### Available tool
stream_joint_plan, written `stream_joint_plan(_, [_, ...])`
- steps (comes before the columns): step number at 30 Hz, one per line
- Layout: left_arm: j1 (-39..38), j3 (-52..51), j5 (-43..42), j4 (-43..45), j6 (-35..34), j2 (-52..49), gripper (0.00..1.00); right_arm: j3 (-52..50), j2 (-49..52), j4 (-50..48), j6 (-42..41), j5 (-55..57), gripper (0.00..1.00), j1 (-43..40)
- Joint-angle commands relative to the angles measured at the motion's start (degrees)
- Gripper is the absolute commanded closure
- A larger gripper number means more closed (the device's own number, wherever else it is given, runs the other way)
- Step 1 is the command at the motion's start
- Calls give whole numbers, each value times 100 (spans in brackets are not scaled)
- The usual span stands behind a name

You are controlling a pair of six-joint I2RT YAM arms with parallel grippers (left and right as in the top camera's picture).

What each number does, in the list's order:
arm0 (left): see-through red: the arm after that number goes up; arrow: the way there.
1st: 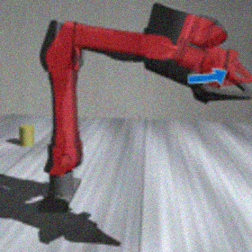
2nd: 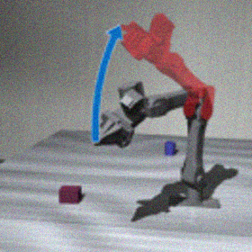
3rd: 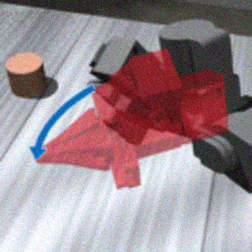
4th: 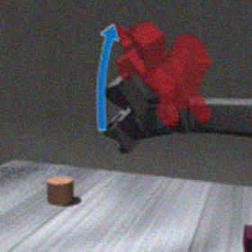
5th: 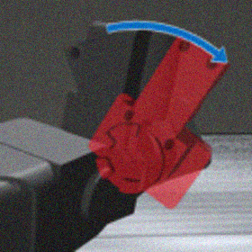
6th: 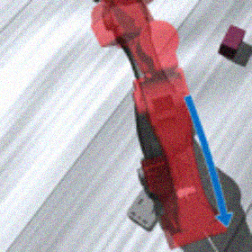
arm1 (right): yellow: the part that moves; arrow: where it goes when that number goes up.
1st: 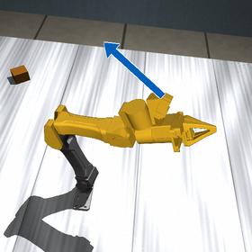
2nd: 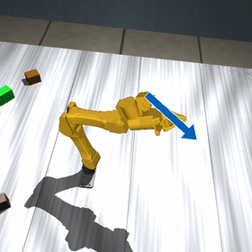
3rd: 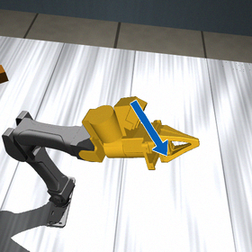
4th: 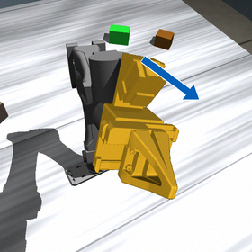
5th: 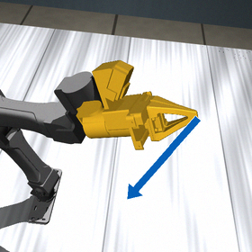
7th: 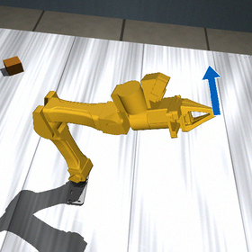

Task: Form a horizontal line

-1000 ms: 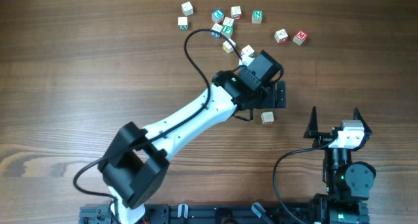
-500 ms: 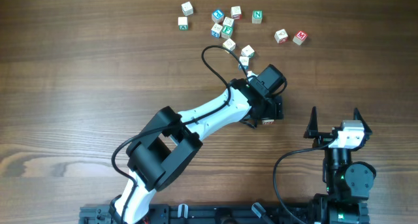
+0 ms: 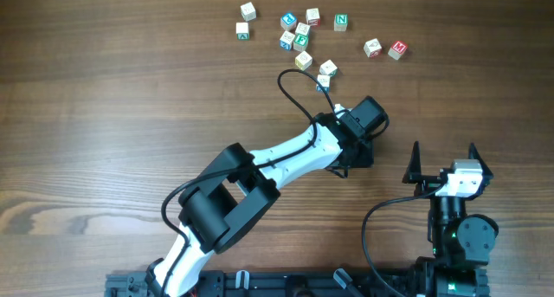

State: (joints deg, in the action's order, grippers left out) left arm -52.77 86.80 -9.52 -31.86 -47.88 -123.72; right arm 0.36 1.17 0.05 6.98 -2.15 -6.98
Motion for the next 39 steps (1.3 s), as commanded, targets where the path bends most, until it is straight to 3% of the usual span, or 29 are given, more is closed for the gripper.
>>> stream_joint_plan(1, [33, -55, 214, -37, -37, -225, 70, -7, -26, -15, 50, -87, 0, -33])
stream_joint_plan(7, [140, 66, 372, 70, -35, -225, 76, -7, -26, -15, 50, -87, 0, -33])
stream_joint_plan(15, [251, 146, 710, 1034, -35, -229, 72, -7, -26, -15, 50, -87, 0, -33])
stream_joint_plan(24, [136, 146, 636, 1025, -7, -229, 67, -7, -26, -13, 50, -87, 0, -33])
stream_joint_plan(28, [90, 146, 640, 1025, 142, -232, 57, -7, -26, -13, 50, -87, 0, -33])
stream_joint_plan(35, [136, 146, 640, 1029, 227, -229, 55, -7, -26, -13, 52, -87, 0, -33])
stream_joint_plan(39, [136, 297, 612, 686, 269, -162, 45, -7, -26, -15, 50, -87, 0, -33])
